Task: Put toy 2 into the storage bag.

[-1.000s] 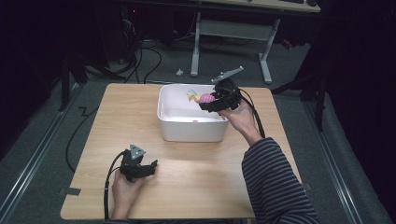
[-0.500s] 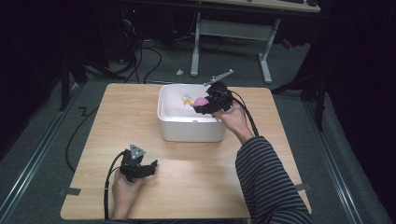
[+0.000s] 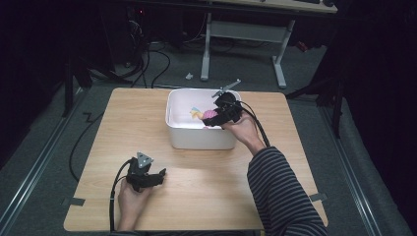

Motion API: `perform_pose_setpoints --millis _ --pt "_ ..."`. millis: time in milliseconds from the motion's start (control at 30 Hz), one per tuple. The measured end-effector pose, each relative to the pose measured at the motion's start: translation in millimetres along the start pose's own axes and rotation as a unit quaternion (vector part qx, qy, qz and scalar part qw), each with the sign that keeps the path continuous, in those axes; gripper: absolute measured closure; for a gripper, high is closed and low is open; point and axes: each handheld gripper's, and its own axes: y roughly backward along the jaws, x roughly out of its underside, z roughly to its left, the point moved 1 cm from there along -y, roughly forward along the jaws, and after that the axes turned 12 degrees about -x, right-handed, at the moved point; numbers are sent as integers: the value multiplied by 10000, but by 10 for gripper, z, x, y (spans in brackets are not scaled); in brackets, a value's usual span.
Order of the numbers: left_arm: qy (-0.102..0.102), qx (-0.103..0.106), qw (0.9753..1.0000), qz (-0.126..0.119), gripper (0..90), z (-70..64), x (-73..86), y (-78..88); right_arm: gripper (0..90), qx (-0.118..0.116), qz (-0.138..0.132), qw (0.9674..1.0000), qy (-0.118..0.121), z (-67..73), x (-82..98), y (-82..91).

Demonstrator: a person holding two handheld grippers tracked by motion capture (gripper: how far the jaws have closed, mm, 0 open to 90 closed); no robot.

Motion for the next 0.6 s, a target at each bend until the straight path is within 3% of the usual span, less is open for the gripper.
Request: perform_pose_setpoints --millis 267,600 --pt "-6 7 10000 -6 243 -1 0 0 321 -138 -15 9999 -31 -1 56 -21" --pt "11 21 10000 -2 249 1 -1 0 317 -125 -71 9998 -150 21 64 -7"
